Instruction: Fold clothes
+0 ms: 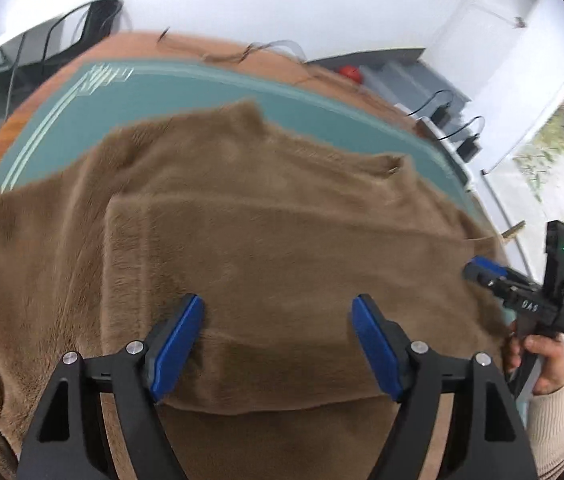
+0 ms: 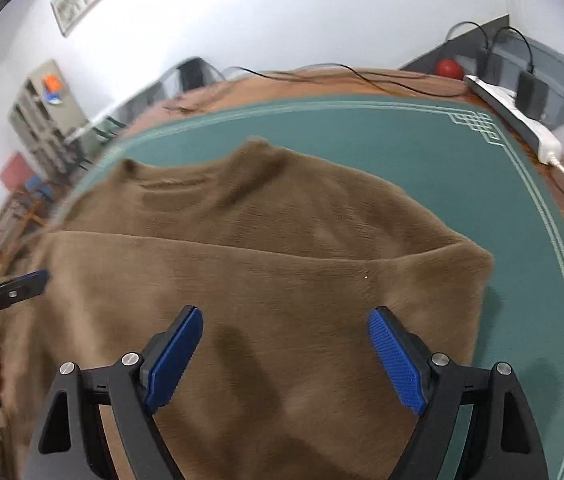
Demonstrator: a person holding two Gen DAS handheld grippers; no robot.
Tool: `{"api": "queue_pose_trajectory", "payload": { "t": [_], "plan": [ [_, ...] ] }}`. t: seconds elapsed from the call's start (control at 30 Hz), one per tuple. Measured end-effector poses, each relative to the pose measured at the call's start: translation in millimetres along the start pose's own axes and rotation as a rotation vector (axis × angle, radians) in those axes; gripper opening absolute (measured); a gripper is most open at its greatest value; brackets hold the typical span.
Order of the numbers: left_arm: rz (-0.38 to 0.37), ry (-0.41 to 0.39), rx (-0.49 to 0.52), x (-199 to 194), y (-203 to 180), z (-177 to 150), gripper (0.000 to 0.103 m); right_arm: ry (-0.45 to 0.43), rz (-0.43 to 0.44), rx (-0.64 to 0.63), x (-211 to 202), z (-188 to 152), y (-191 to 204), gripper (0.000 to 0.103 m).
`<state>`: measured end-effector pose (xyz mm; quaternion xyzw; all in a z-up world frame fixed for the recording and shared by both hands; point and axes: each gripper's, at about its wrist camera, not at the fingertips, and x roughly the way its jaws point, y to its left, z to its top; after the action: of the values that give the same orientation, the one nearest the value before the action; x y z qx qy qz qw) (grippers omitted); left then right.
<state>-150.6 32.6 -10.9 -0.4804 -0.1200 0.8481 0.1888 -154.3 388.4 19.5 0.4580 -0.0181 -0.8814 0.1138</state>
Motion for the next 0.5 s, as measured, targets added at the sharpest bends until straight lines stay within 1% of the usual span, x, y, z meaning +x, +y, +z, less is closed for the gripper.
{"api": "queue_pose_trajectory", "payload": {
  "t": [0.07,0.13,0.2,0.33,0.5],
  "plan": [
    [0.015,-0.003,0.039,-2,1,-6,0.080,-0.005,-0.068,-0.025,6,1,-3,0.087],
    [0.047,-0.004,0.095,-3,-3,-13,0.080,-0.011,-0.136,-0.048,11,3,-5,0.087],
    [0.080,-0.005,0.160,-3,-8,-20,0.080,-0.009,-0.145,-0.053,14,5,-6,0.087],
    [0.097,-0.012,0.191,-3,-8,-23,0.080,-0.015,-0.181,-0.091,16,4,-3,0.087],
    [0.103,-0.021,0.190,-13,-14,-28,0.080,-0.023,-0.183,-0.068,5,0,-2,0.087]
  ]
}}
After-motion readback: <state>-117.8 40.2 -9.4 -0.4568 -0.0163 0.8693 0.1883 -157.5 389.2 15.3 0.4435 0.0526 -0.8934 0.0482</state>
